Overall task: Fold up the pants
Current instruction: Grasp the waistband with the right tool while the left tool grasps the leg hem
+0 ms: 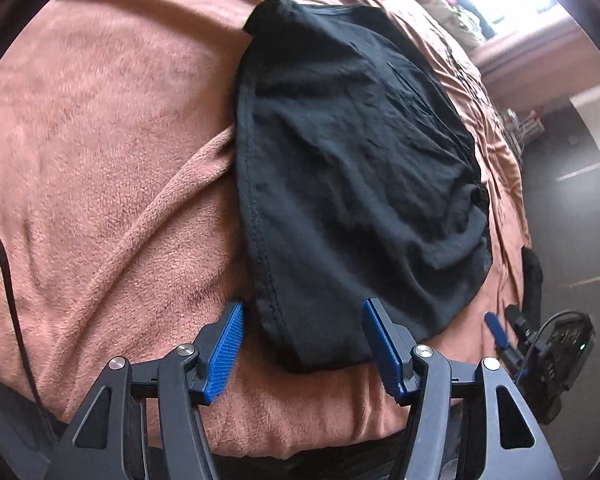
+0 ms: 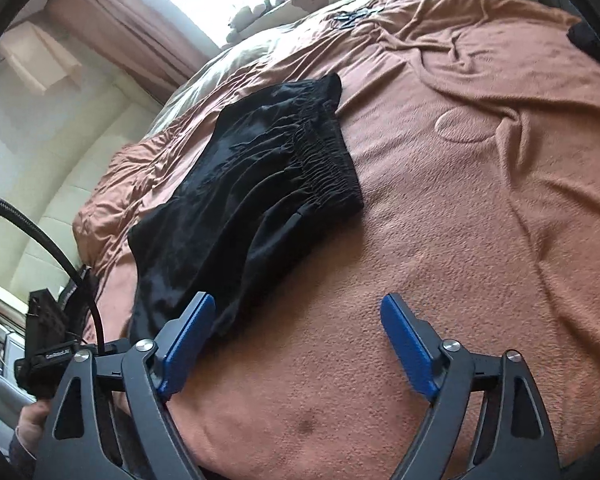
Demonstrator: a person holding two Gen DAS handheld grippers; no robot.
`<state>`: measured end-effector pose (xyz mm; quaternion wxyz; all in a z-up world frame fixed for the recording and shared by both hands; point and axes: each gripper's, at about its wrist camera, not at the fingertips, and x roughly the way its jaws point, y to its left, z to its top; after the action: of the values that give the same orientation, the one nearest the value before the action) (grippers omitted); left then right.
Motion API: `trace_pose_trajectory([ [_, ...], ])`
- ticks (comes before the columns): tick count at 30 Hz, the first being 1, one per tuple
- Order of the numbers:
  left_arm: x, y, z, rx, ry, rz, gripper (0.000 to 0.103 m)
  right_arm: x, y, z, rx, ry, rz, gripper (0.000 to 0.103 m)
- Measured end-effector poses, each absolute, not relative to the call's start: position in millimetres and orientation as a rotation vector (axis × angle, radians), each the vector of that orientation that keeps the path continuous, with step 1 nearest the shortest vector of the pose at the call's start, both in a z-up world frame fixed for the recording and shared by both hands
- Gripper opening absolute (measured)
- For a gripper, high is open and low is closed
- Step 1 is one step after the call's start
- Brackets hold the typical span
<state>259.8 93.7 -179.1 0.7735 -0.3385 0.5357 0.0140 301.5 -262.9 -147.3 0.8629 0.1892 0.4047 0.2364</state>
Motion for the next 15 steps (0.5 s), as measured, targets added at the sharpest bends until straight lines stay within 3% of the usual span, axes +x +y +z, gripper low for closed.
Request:
trace_pose_trajectory([
  [5, 257, 104, -182, -0.834, 1.173, 0.02, 0.062, 314, -261, -156, 0.485, 0.89, 0.514, 0.078],
  [11, 250, 94, -184, -0.89, 1.193, -0.026, 0.054, 330, -252, -165, 0.551, 0.925, 0.527, 0.072],
  [14, 250, 95, -185, -0.88, 1.177, -0.008, 0.035, 339, -246, -169, 0.572, 0.936, 0.505, 0.064],
  [15, 251, 95, -186, -0.877, 1.174, -0.006, 0.023, 342, -245, -170, 0.578, 0.936, 0.497, 0.063],
])
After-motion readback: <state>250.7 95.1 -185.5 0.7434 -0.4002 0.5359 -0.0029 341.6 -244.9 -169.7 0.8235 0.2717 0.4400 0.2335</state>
